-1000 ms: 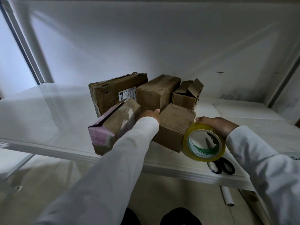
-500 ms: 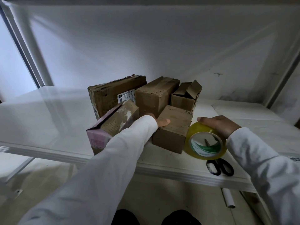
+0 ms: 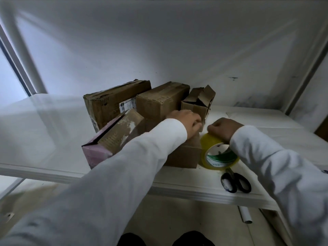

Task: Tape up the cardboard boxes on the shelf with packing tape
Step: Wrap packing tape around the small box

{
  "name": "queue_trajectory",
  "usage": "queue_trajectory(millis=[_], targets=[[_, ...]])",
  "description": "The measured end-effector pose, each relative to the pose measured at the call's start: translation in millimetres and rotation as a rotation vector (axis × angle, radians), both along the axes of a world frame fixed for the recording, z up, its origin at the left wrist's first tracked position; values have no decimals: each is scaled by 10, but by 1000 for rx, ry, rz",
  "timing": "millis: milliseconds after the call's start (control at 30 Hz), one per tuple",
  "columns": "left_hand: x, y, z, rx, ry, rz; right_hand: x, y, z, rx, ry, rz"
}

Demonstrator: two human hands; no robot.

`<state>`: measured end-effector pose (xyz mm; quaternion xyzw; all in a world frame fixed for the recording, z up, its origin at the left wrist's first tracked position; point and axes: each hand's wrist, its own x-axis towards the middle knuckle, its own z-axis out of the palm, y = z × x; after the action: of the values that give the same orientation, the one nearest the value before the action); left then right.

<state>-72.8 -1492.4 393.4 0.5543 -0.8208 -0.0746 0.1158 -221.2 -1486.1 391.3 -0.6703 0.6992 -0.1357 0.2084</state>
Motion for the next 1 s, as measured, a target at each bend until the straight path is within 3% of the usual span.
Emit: queue_trajectory(millis=[67,200,333,467,1000], targets=[[-104,-79,-154,88,26,-20,45,-28,-3,-6,81,49],[-124,-204,-379,59,-96,-31,11,0,-25,31,155,73],[-104,-243,-395,78,-103,-29,131,-81,85,20,318,181],[-85,-246,-419,79,-75,-36,26,-129,-5,86,310,175],[-49,-153,-331,122,-93,-38,2,-92,-17,20,306,58]])
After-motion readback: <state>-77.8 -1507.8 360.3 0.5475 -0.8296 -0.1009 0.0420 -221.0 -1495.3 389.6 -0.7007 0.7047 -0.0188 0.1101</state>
